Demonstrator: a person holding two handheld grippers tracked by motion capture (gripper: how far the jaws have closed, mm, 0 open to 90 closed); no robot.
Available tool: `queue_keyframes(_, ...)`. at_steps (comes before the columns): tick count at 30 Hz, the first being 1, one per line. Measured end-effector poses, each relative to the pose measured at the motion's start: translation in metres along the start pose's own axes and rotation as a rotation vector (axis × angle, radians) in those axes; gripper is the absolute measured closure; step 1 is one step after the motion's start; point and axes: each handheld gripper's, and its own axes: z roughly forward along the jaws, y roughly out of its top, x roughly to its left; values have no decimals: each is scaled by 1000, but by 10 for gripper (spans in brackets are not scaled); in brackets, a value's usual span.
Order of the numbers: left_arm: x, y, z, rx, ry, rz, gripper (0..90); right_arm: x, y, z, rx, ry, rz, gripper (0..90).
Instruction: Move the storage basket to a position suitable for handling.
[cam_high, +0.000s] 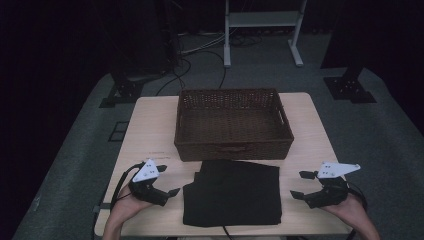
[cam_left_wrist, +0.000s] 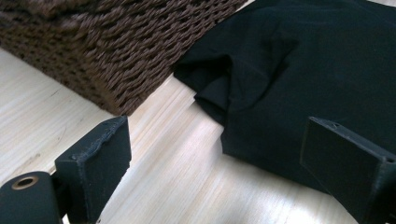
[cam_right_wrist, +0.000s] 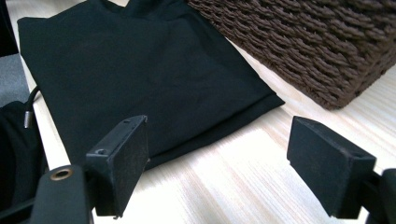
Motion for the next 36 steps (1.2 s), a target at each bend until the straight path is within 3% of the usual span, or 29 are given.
queue_keyframes(19,-12,33,10,52,-54,91,42,14,30,10,33,66,-79,192)
queue_keyframes(36,-25,54,28,87,-110,141,39,27,56,26,98,115,-151,190)
